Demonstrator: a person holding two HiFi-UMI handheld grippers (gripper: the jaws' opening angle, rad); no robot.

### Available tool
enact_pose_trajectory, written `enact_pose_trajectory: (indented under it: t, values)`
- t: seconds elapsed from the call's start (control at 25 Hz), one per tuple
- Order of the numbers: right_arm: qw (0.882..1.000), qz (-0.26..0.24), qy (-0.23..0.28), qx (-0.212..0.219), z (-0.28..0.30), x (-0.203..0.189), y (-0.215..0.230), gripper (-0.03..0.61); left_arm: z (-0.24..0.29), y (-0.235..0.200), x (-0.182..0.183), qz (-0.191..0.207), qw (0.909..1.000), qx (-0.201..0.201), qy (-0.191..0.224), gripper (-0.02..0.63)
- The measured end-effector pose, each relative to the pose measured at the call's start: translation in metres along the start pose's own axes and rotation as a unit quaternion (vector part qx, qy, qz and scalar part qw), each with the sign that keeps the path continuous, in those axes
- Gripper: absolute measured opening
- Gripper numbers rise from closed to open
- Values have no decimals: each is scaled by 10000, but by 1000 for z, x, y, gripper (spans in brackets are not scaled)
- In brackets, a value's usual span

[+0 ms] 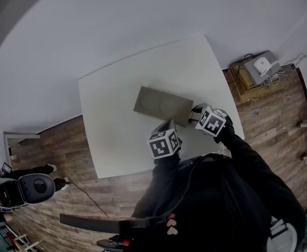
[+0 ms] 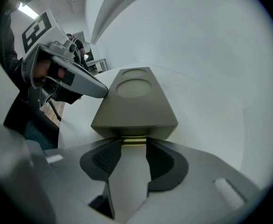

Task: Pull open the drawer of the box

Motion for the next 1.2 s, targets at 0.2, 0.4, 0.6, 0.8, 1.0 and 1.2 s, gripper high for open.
enact_pose_trajectory:
  t: [0.2,0.4,0.6,0.8,1.0,1.2]
  values:
    - [9999,27,-103,11,-3,-5,2,162,3,1,1,133,9999,18,-64,-5]
    - [9999,44,-140,19,-6,-12,4,162,3,0,2,104,9999,29,-32,-5]
    - [9999,33,-111,19,-6,-12,6,163,5,1,4,-9,10000,-27,-50,-5]
    - [9999,49,-140,10,-7,-12,8,163,6,2,5,144,9998,42,-96,-5]
    - [10000,44,-79,-11,-2,-11,9,163,7,0,5,167,9998,32,-51,-5]
    - [9999,34,-105,-47,-6,-11,-1,163,-1,-2,-1,154,9999,15,-7,-6]
Point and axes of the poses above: the fingertips, and each gripper's own axes: z forward along the fingers, y to its right, x out of its top, the point moved 6 cm from there along -z, backward along the fingers, and after that the axes turned 7 degrees about -x, right-handed, at the moved point
